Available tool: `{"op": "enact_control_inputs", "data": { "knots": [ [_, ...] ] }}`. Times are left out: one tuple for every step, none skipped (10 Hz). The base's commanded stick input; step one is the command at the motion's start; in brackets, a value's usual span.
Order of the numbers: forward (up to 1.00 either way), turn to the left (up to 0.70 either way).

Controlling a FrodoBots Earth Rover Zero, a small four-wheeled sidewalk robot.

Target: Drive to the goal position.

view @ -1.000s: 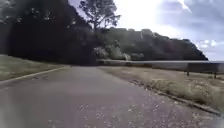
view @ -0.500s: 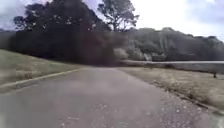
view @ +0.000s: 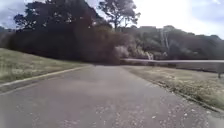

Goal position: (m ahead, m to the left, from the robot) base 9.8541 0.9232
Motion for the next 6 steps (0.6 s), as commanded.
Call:
{"op": "enact_control_inputs", "data": {
  "knots": [
    [0.70,0.00],
    [0.70,0.00],
    [0.70,0.00],
    [0.70,0.00],
    [0.70,0.00],
    [0.70,0.00]
  ]
}}
